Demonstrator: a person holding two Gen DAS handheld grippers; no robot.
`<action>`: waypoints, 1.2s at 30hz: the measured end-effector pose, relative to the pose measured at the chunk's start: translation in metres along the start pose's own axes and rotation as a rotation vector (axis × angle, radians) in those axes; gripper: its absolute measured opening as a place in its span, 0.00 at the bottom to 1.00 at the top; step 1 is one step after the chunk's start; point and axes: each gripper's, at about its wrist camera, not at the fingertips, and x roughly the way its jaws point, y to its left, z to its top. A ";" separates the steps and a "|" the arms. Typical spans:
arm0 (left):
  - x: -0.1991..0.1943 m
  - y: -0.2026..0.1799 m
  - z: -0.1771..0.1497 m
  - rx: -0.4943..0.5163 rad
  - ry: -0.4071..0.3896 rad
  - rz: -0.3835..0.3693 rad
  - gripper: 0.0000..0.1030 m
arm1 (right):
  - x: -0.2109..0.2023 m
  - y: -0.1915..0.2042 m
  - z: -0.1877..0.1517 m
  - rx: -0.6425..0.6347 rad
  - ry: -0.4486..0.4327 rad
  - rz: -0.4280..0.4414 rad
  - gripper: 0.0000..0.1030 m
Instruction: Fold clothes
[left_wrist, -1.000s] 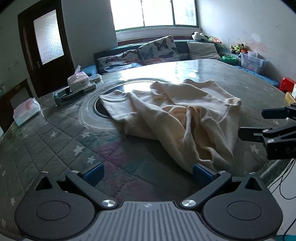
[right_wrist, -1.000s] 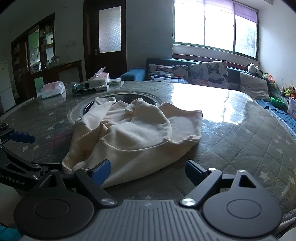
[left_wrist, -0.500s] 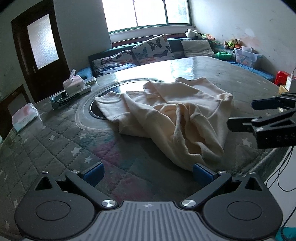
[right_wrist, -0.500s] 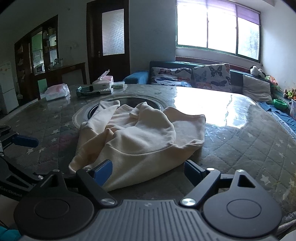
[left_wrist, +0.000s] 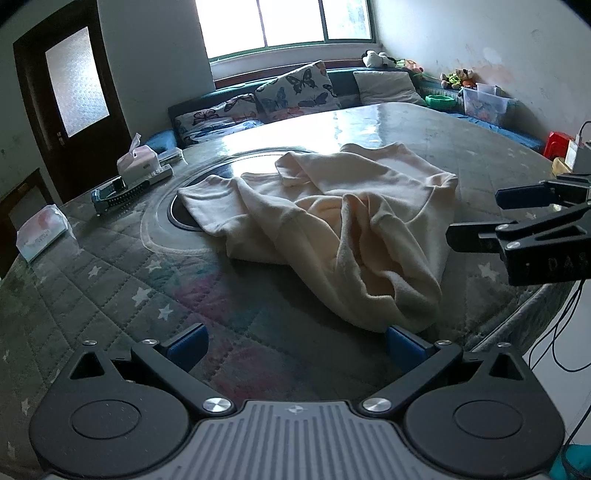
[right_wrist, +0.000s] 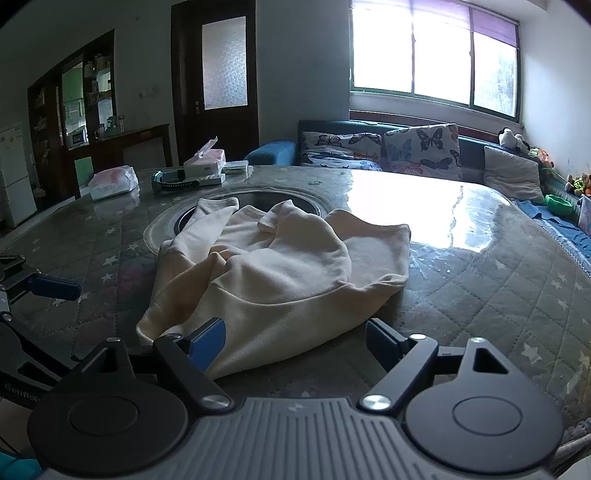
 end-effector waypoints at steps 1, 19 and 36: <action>0.000 0.000 0.000 0.002 -0.001 0.000 1.00 | 0.000 0.000 0.000 0.000 0.000 0.001 0.82; 0.003 0.007 0.005 -0.015 -0.002 -0.002 1.00 | 0.005 0.006 0.009 -0.020 -0.003 0.028 0.78; 0.005 0.033 0.031 -0.042 -0.024 0.000 1.00 | 0.025 0.004 0.032 -0.038 0.005 0.057 0.84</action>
